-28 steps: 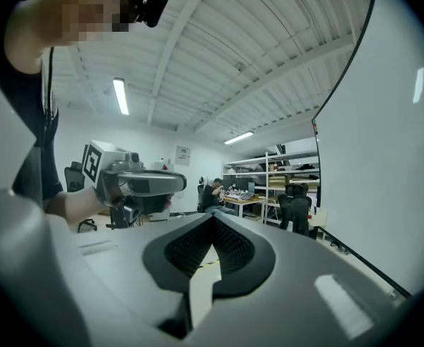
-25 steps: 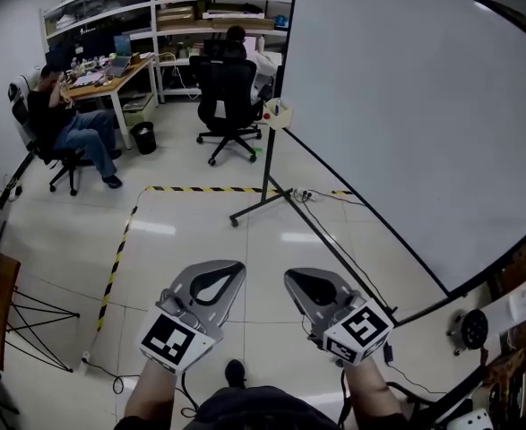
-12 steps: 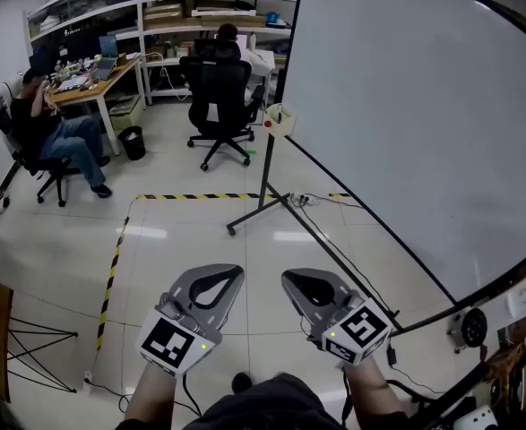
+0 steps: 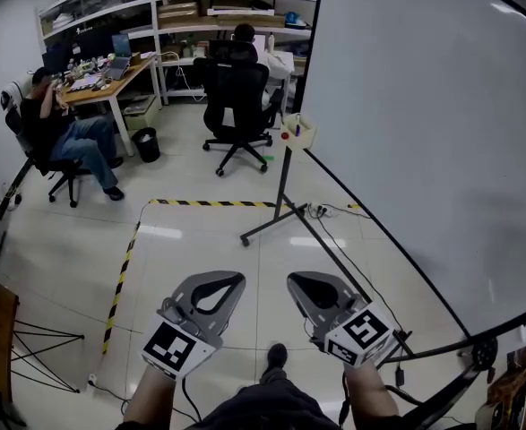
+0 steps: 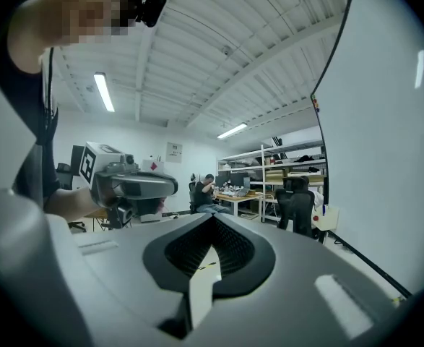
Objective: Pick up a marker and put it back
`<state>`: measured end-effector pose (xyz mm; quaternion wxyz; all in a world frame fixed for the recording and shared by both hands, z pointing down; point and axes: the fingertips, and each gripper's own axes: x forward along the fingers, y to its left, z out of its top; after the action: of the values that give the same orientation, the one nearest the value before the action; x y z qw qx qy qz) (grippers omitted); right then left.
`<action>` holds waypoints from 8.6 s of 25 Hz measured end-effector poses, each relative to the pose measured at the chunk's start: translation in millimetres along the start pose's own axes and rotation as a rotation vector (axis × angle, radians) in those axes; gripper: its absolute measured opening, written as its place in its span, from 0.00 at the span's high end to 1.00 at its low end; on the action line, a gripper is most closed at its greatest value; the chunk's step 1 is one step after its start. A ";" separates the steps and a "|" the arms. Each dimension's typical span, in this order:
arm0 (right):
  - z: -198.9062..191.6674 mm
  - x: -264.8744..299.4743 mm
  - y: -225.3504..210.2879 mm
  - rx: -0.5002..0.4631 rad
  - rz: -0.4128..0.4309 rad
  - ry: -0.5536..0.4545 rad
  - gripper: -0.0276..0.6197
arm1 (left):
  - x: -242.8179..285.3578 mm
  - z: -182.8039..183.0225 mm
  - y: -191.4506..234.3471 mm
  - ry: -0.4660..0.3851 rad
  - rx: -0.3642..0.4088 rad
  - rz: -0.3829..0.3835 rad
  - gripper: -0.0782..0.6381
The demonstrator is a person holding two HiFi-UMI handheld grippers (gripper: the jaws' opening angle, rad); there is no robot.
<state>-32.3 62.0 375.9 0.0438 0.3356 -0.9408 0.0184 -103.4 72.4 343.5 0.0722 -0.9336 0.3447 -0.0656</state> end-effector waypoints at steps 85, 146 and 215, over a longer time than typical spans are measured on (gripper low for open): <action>-21.8 291.0 -452.2 0.136 0.095 0.216 0.96 | 562.9 -184.9 421.3 0.103 -0.287 -0.121 0.69; 20.1 289.2 -291.6 0.014 0.027 0.142 0.96 | 312.7 -24.7 380.7 -0.209 -0.149 -0.169 0.85; -40.3 -48.5 50.9 0.114 0.063 0.121 0.96 | -30.5 21.9 -46.5 -0.191 -0.218 -0.079 0.85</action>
<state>-24.3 134.5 411.1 0.0810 0.3059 -0.9440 0.0934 -93.1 129.2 328.2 -0.0001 -0.9507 0.3046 0.0585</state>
